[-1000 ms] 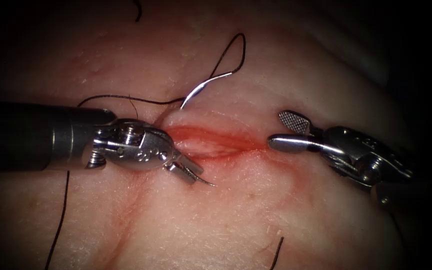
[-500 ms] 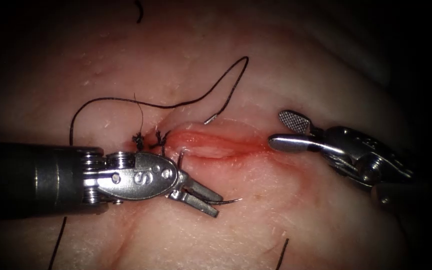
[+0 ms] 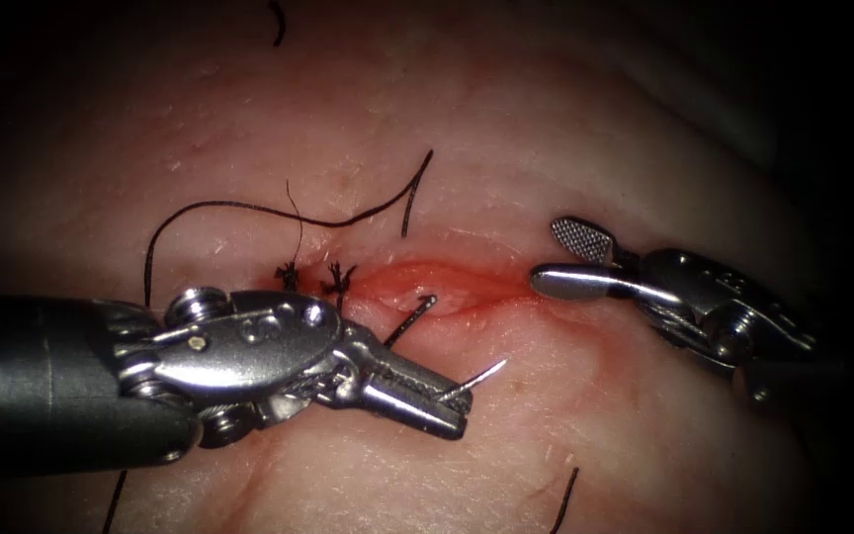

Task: Wound Closure
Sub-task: Grasp the needle with the left tool and extract, then pass the needle from the left hand to the right hand

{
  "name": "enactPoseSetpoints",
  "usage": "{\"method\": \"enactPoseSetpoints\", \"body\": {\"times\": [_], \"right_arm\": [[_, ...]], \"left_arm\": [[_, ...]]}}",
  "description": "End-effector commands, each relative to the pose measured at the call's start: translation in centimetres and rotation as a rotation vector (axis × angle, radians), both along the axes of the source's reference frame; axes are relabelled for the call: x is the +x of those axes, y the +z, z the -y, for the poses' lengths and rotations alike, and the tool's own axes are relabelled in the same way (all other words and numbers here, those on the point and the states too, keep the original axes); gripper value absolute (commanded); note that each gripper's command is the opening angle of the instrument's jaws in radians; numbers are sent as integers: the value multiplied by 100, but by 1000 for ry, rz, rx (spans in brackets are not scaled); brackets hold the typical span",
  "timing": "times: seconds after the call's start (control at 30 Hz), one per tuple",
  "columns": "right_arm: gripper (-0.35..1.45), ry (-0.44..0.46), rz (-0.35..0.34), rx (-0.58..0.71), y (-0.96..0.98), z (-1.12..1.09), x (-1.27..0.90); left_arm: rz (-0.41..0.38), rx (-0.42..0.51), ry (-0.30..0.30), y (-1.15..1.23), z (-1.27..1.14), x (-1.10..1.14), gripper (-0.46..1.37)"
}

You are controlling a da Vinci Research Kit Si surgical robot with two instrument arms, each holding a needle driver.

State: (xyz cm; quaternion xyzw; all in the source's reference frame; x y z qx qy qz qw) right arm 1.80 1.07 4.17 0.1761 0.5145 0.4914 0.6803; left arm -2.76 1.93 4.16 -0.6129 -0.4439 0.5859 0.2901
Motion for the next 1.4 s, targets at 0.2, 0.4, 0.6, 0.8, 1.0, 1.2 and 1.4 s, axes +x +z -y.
{"method": "enactPoseSetpoints", "body": {"times": [0.2, 0.4, 0.6, 0.8, 1.0, 1.2, 1.4], "right_arm": [[73, 0, 0, 0, -1, 1, 0], [72, 2, -5, -4, -2, 3, 1], [72, 23, -25, -19, -2, 4, 1], [73, 22, -26, -19, -2, 5, 1], [75, 22, -26, -19, -3, 6, 2], [79, 21, -28, -16, -8, 7, 3], [81, 20, -42, -23, -13, 7, 5]], "left_arm": [[114, -366, -52, -46, -2, 15, -35], [91, -677, -139, -104, -24, 47, -35], [57, -855, -190, -131, -69, 73, -35], [21, -989, -229, -138, -125, 90, -35], [12, -1044, -243, -137, -158, 97, -35], [11, -1075, -233, -120, -132, 96, -35], [8, -1087, -213, -81, -90, 95, -35]]}}
